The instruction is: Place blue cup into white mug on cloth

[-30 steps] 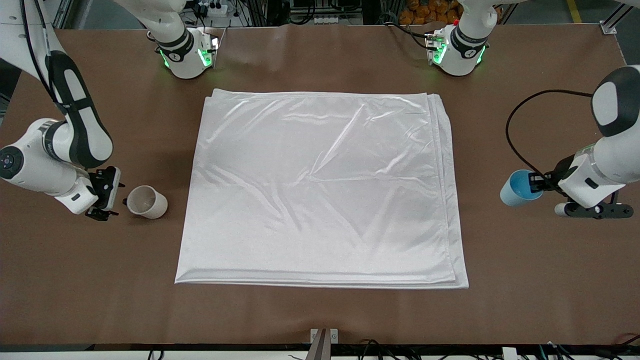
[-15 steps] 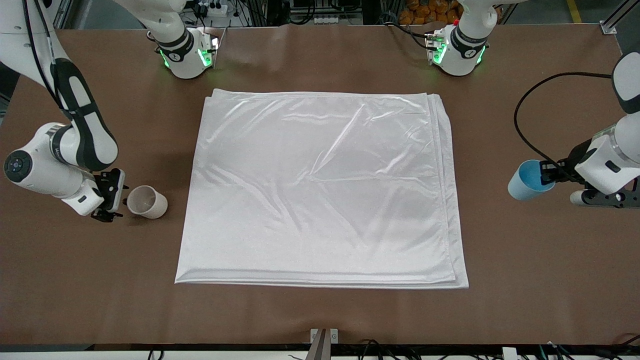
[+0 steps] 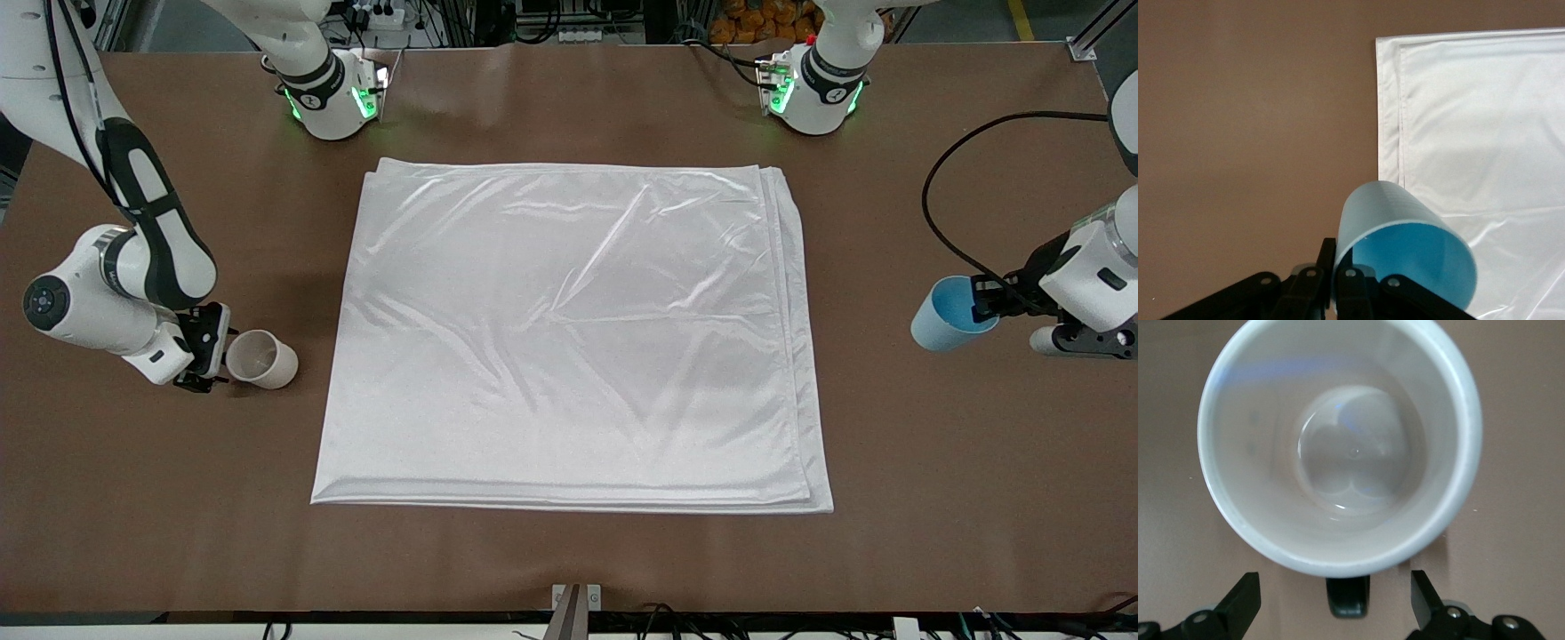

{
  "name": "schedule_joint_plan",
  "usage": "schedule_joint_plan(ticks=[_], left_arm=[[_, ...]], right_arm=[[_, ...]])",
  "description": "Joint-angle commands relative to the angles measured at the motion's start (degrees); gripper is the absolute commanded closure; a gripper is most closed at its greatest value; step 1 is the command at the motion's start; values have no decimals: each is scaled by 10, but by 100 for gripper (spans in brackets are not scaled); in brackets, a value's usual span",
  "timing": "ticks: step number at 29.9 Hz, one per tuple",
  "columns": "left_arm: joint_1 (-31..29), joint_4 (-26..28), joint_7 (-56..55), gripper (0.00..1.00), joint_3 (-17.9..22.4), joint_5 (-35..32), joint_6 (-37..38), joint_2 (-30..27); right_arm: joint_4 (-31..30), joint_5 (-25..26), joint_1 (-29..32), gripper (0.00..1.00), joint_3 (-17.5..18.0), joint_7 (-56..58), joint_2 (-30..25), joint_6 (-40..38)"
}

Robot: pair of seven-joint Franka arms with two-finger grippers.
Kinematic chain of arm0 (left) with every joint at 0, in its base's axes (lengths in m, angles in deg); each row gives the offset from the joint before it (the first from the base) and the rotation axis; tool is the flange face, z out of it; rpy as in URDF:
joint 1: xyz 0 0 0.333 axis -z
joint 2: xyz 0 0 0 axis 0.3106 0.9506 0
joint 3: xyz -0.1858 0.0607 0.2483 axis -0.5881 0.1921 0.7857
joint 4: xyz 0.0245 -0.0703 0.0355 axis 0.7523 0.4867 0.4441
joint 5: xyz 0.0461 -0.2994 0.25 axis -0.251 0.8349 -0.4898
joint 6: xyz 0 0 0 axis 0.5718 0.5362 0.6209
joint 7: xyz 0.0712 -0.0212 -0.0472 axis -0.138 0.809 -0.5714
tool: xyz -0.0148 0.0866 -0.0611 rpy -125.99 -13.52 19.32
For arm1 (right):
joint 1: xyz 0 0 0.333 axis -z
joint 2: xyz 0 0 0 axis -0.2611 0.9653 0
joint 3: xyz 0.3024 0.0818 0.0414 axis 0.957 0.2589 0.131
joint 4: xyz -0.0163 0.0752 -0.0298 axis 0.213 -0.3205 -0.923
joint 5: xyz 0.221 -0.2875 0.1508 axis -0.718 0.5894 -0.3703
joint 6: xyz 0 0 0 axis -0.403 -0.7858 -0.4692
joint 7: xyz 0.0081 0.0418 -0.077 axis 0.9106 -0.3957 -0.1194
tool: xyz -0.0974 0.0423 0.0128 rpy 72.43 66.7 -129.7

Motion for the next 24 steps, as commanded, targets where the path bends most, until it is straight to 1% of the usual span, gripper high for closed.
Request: schedule_joint_plan(ticks=[1, 9, 11, 13, 16, 23, 24], left_arm=[[-1, -6, 11, 100, -11, -5, 10, -4], [4, -5, 5, 100, -21, -5, 10, 6], [7, -4, 3, 100, -22, -5, 10, 7], [9, -5, 3, 100, -22, -5, 10, 9], [12, -5, 3, 100, -23, -5, 7, 17], [18, -5, 1, 100, -23, -5, 3, 22], [19, -5, 1, 100, -23, -5, 1, 23]], right_arm=[[-10, -20, 8, 2, 6, 16, -2, 7], [-9, -29, 12, 10, 8, 17, -3, 1], [-9, -37, 12, 17, 8, 17, -3, -1], [-10, -39, 12, 25, 8, 18, -3, -2], [-9, -40, 12, 33, 8, 22, -3, -2], [-9, -41, 14, 44, 8, 24, -3, -8], [-7, -42, 14, 48, 9, 24, -3, -15]])
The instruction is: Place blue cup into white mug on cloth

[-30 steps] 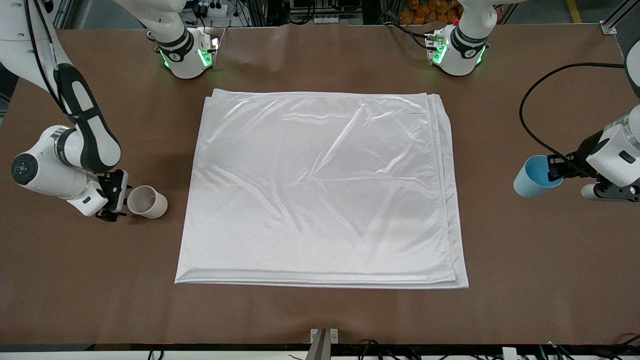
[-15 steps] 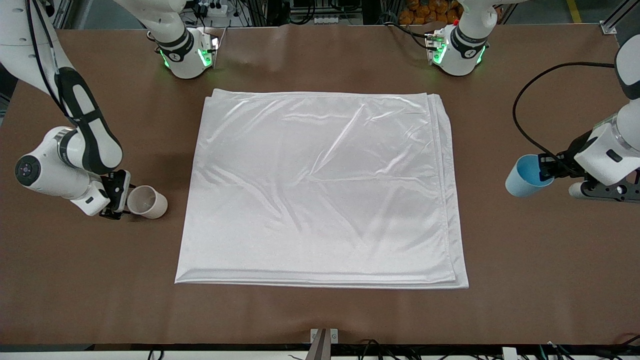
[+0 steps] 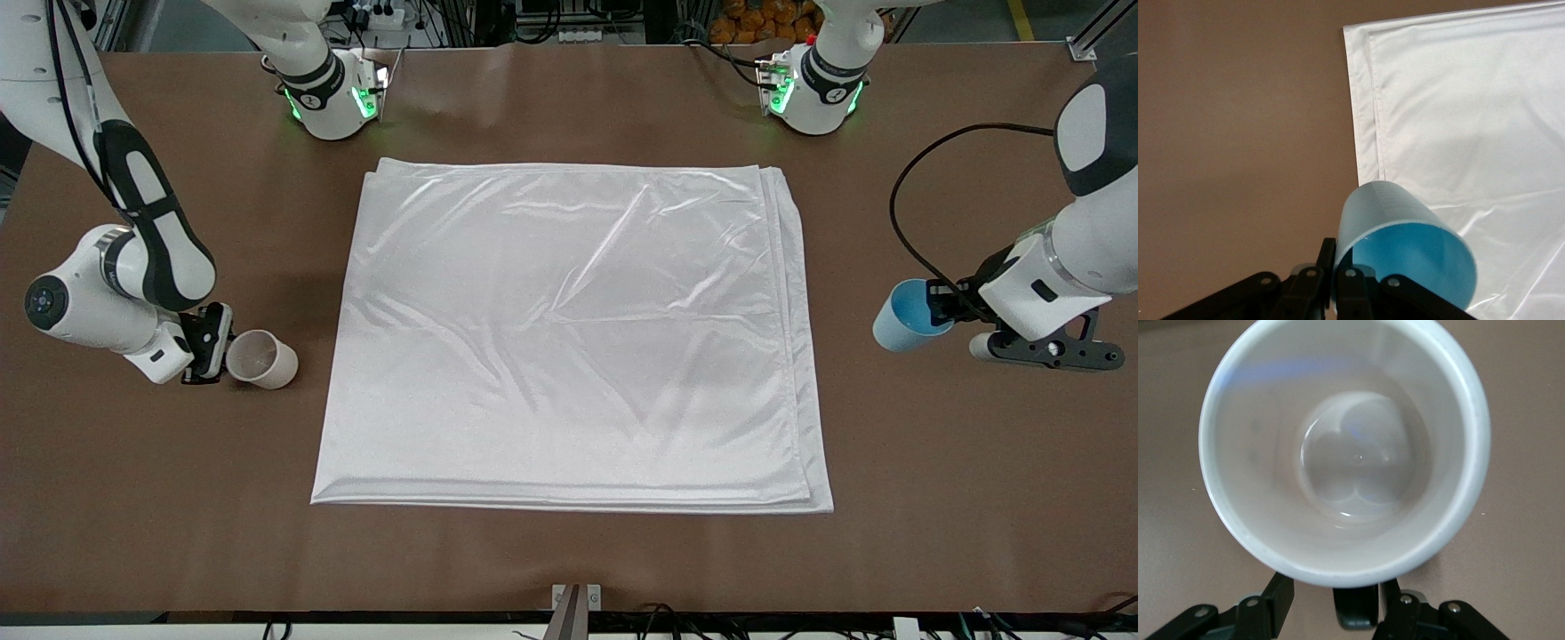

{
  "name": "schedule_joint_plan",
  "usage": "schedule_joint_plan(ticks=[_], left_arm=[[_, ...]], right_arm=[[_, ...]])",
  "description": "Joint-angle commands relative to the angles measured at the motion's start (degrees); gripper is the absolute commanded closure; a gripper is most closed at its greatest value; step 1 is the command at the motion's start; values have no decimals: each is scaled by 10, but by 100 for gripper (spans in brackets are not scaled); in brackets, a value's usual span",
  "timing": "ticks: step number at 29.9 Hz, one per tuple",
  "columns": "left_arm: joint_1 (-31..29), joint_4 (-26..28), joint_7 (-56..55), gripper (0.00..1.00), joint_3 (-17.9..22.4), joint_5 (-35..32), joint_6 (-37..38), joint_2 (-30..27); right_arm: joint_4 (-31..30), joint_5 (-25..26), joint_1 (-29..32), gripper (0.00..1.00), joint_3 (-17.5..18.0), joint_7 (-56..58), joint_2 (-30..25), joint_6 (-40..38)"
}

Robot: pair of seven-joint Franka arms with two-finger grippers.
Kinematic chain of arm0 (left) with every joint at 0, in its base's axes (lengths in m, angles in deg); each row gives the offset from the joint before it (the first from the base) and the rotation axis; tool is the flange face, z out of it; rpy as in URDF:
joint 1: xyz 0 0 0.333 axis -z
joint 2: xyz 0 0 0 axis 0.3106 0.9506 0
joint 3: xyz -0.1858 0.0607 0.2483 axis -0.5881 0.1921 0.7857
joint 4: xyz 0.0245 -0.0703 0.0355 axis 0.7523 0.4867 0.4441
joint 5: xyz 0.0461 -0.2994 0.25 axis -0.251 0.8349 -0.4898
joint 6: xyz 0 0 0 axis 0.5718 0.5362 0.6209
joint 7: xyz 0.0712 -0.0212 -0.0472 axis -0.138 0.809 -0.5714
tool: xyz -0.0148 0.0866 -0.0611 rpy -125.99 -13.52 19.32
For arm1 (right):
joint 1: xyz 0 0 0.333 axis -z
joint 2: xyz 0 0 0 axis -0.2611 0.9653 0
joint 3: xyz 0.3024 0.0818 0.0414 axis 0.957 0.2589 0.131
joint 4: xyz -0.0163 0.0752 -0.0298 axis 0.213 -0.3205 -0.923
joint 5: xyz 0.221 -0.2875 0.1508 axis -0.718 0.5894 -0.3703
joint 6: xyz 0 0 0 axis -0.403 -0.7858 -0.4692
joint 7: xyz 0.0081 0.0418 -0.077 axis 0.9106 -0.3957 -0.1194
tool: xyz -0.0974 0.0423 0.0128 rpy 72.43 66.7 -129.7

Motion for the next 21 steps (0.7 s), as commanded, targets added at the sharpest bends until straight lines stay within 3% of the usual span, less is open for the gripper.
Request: schedule_joint_plan(ticks=[1, 10, 21], left_arm=[[3, -6, 1, 100, -2, -5, -2, 5], [3, -7, 10, 100, -2, -4, -5, 7], [11, -7, 3, 100, -2, -4, -5, 6]], right_arm=[[-3, -23, 13, 52, 8, 22, -4, -20], [-1, -52, 12, 91, 8, 46, -6, -28], [6, -52, 10, 96, 20, 49, -42, -41]])
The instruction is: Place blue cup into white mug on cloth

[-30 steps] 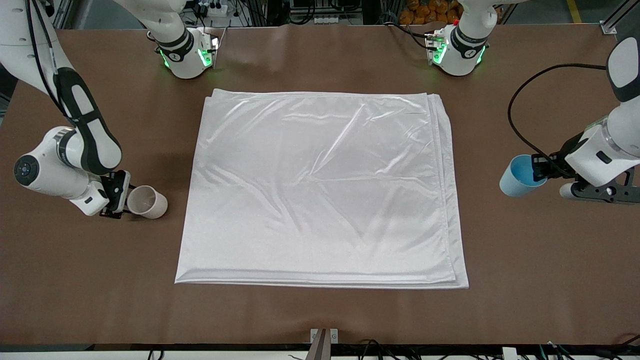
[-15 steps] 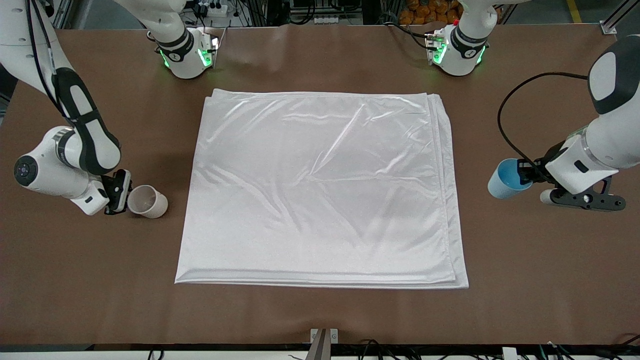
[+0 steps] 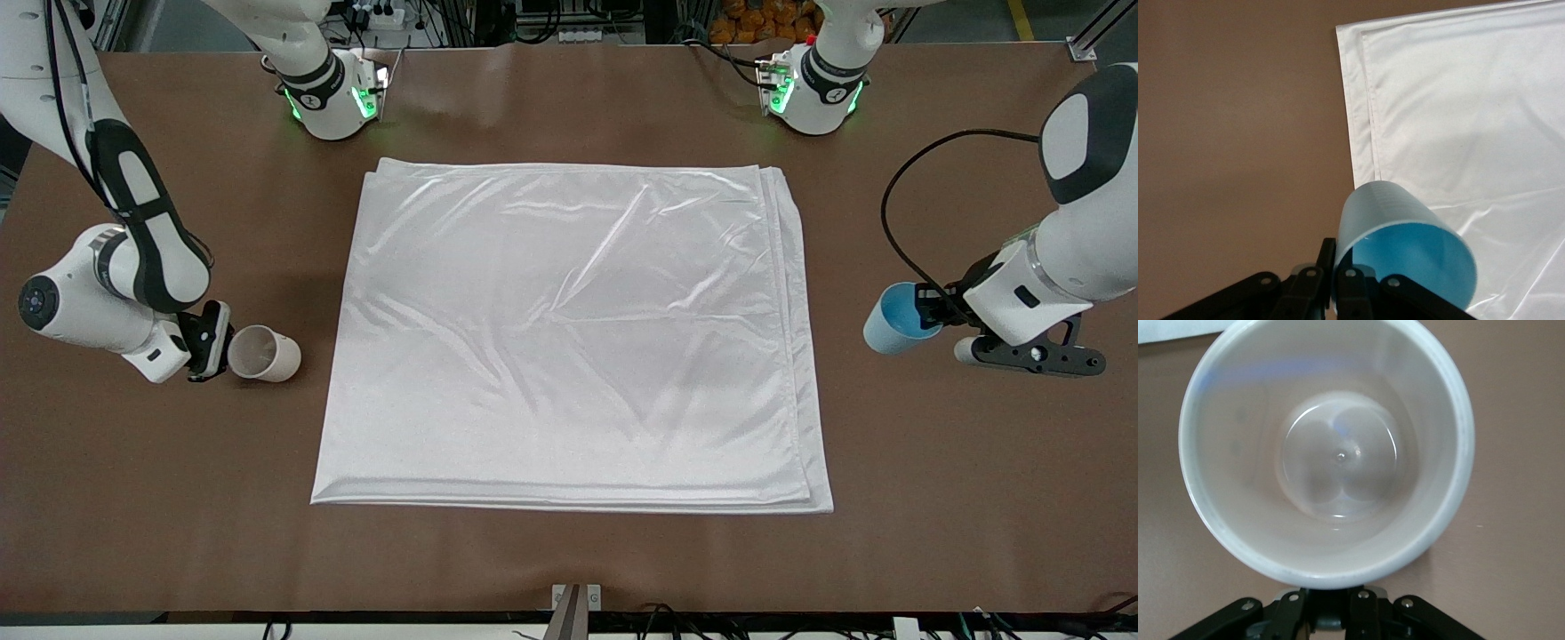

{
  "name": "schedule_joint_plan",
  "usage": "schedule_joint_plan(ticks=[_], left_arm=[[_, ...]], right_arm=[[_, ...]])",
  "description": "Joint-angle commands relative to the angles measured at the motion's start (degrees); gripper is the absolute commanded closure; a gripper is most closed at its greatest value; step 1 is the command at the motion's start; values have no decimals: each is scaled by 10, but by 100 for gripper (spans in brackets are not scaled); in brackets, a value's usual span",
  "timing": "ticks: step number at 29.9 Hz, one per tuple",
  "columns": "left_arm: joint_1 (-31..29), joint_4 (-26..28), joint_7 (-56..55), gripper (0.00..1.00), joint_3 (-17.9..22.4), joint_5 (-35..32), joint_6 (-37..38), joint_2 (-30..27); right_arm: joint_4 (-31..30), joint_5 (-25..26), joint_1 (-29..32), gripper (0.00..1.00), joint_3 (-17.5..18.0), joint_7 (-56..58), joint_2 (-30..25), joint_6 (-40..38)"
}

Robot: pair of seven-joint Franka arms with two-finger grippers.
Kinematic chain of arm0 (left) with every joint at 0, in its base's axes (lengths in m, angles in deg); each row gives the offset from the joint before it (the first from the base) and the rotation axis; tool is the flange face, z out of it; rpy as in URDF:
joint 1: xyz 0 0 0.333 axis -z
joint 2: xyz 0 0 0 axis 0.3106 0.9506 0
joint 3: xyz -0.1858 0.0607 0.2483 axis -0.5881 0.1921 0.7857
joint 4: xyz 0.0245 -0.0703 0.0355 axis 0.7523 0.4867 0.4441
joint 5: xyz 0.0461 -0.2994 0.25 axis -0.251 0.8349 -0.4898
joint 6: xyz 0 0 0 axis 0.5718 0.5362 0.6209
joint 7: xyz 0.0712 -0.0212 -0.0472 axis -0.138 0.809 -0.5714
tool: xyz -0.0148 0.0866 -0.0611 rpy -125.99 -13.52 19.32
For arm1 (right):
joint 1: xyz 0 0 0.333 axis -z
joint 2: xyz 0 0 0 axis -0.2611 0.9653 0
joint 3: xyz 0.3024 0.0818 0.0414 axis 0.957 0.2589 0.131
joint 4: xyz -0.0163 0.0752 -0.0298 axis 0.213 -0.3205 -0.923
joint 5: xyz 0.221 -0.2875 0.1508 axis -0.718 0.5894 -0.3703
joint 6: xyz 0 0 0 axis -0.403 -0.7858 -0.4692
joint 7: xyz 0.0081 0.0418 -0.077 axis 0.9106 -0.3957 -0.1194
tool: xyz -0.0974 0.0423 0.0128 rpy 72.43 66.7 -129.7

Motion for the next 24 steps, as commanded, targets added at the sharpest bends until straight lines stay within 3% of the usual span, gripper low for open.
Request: schedule_joint_plan(ticks=[1, 15, 24], left_arm=[[4, -7, 3, 100, -2, -4, -1, 0], [4, -7, 2, 100, -1, -3, -1, 0], [13, -8, -4, 100, -2, -5, -1, 0]], right_arm=[[-1, -19, 8, 96, 24, 19, -40, -24], [0, -19, -1, 100, 105, -6, -59, -23], [4, -16, -73, 100, 115, -82, -69, -18]])
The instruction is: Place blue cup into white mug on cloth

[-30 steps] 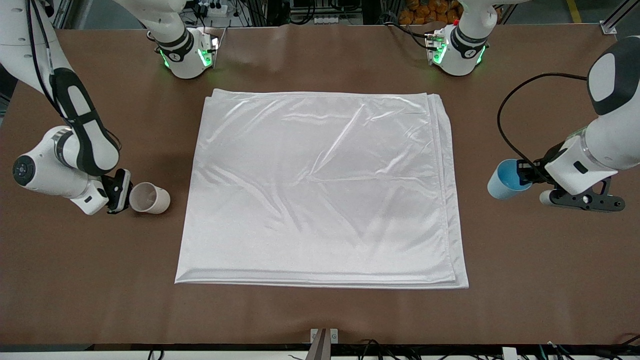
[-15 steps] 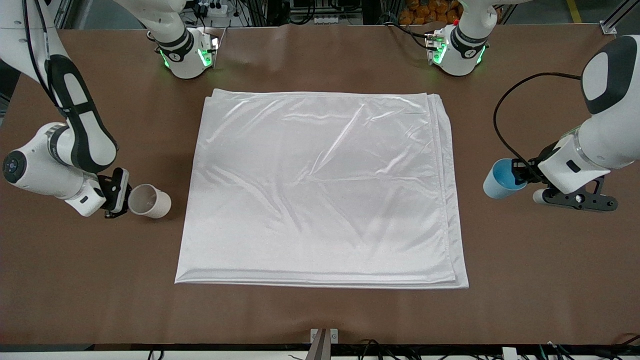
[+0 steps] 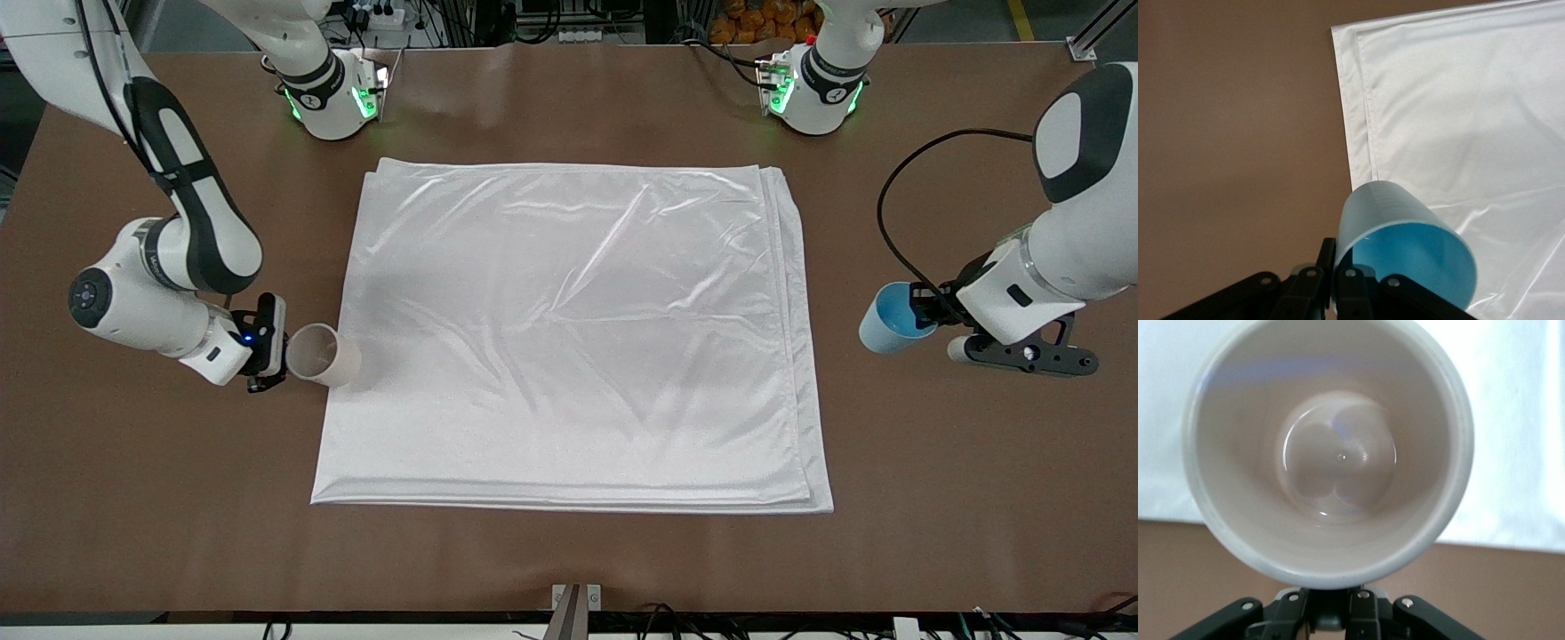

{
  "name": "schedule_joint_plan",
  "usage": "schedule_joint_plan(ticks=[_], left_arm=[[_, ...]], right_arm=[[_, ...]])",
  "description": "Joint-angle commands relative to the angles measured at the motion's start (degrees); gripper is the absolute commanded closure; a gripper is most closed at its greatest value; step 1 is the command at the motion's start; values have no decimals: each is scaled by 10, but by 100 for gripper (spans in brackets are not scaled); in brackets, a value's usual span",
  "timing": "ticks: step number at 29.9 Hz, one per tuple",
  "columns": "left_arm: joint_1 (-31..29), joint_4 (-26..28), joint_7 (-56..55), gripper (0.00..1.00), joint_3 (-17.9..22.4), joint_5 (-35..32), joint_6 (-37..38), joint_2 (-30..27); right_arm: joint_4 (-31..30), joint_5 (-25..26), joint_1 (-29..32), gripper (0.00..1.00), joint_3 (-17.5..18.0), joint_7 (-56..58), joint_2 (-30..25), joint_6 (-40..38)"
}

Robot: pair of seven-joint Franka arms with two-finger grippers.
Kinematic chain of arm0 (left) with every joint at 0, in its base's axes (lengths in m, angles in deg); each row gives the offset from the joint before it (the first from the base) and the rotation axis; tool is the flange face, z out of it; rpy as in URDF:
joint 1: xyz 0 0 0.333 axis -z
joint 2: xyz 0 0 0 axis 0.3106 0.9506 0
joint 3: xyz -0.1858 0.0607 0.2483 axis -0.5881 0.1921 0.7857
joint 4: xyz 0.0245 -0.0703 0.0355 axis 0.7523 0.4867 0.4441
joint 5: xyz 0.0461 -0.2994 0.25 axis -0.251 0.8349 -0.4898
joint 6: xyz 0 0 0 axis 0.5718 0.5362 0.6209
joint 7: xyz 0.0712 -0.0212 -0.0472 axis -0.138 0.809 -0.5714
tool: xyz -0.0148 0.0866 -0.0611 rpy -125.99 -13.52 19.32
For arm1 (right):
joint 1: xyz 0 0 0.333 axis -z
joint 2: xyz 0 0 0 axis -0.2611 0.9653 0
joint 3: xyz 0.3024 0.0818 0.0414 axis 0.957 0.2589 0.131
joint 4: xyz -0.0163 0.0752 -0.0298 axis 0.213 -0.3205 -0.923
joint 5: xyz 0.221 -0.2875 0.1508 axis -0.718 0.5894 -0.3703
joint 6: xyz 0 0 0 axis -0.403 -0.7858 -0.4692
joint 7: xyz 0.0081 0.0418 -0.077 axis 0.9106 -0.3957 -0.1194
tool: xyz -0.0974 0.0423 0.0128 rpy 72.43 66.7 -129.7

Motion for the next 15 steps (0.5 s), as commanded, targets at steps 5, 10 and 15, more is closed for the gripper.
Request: schedule_joint_plan(ticks=[5, 10, 15], left_arm=[[8, -7, -3, 100, -1, -4, 0, 0], [8, -7, -3, 100, -1, -5, 0, 0], [8, -7, -3, 100, -1, -5, -1, 1]], right_arm=[[-2, -8, -75, 100, 2, -82, -21, 4], [3, -6, -112, 100, 2, -135, -21, 8], [7, -1, -150, 100, 1, -198, -22, 7]])
